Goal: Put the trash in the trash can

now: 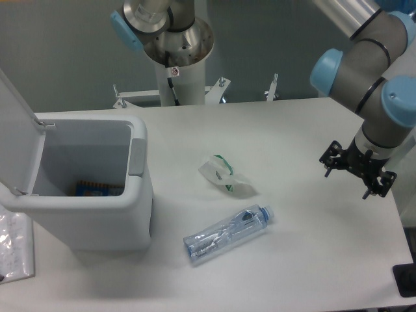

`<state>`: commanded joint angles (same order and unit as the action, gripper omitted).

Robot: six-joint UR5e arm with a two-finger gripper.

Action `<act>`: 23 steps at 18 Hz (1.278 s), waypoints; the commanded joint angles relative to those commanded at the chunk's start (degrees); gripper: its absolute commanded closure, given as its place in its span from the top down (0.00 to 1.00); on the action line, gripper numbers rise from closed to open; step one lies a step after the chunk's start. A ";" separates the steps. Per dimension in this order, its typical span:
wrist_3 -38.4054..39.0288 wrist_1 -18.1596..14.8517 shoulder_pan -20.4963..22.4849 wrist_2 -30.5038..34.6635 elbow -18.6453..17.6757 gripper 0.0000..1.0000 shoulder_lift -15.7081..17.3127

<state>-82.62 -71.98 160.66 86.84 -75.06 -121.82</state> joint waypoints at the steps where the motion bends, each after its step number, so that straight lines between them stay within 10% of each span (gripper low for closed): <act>1: 0.00 -0.27 0.00 0.00 0.00 1.00 0.00; 13: 1.58 -7.12 -2.02 -0.61 -0.09 1.00 2.02; 23: 13.98 -6.77 -5.62 -6.85 -11.07 1.00 7.38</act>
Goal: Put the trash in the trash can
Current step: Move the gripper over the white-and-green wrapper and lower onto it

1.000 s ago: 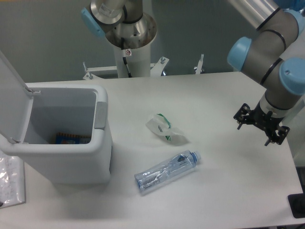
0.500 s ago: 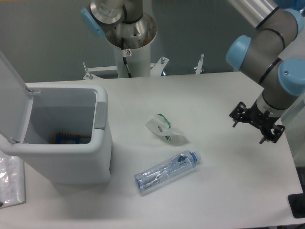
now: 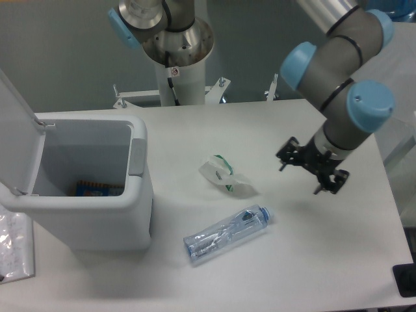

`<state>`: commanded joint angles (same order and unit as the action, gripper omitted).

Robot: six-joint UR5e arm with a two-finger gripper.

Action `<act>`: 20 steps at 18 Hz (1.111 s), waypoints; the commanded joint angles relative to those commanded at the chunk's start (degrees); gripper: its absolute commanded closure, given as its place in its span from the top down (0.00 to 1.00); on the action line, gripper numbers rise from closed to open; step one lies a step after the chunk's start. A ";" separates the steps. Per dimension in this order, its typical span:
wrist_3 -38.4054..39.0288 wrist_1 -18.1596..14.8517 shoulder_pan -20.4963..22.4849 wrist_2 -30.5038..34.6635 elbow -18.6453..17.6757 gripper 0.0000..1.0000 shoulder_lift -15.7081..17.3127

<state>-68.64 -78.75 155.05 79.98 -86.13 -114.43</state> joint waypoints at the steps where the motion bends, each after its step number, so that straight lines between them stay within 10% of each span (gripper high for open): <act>1: -0.17 0.35 -0.53 -0.09 -0.96 1.00 0.00; 5: -0.26 4.73 -2.99 0.00 -6.40 1.00 2.01; 9: -1.49 17.29 -3.96 -0.09 -13.00 1.00 2.55; 20: -8.52 18.54 -5.27 1.05 -17.93 0.98 2.64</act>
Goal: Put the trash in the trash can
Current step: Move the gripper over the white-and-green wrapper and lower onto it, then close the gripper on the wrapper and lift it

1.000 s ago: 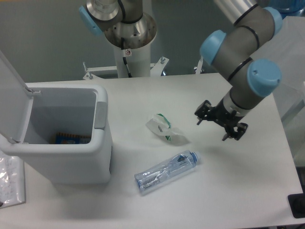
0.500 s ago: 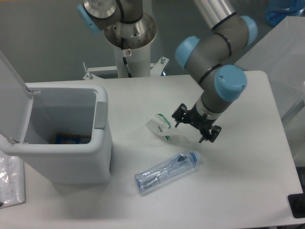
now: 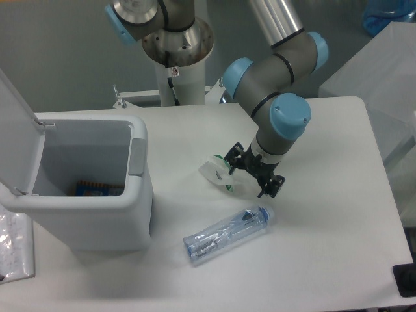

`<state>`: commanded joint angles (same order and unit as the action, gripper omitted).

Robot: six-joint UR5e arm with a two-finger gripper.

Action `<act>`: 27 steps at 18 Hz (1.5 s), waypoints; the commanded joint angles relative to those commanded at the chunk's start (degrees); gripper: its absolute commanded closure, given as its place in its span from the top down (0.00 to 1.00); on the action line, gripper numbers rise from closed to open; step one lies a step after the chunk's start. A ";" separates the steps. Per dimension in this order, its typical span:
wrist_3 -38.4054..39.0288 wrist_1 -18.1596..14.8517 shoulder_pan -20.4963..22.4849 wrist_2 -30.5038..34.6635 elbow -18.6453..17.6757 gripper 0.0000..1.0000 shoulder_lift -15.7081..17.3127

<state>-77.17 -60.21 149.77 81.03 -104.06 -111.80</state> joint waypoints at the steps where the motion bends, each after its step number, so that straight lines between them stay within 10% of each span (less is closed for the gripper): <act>1: -0.18 0.00 -0.62 1.22 -0.09 0.96 -0.09; 7: -0.27 -1.84 -2.47 3.08 -0.18 0.00 -0.18; 13: -0.27 -6.84 -2.21 2.03 2.71 0.00 2.98; 21: 0.26 -24.42 -0.45 -10.35 18.26 0.00 6.77; 27: 6.65 -25.05 2.01 -25.54 27.05 0.00 6.86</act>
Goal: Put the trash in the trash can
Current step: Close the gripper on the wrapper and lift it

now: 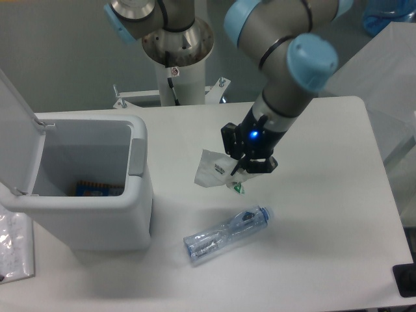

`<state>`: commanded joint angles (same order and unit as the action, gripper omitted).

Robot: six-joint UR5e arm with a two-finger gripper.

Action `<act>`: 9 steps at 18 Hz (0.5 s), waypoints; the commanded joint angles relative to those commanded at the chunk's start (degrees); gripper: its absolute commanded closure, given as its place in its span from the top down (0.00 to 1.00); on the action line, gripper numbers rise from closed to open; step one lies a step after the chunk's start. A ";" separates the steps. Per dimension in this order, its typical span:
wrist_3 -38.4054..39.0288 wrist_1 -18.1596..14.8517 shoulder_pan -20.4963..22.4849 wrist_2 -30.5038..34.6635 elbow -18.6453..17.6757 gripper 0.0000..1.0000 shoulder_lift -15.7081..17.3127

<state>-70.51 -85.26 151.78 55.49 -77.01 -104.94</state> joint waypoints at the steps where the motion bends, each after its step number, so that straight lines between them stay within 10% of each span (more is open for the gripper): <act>1: 2.11 0.09 0.09 -2.99 1.49 0.00 0.00; 9: 14.86 8.69 -2.18 -15.76 5.55 0.00 1.67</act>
<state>-55.65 -76.56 149.60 39.73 -71.45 -103.27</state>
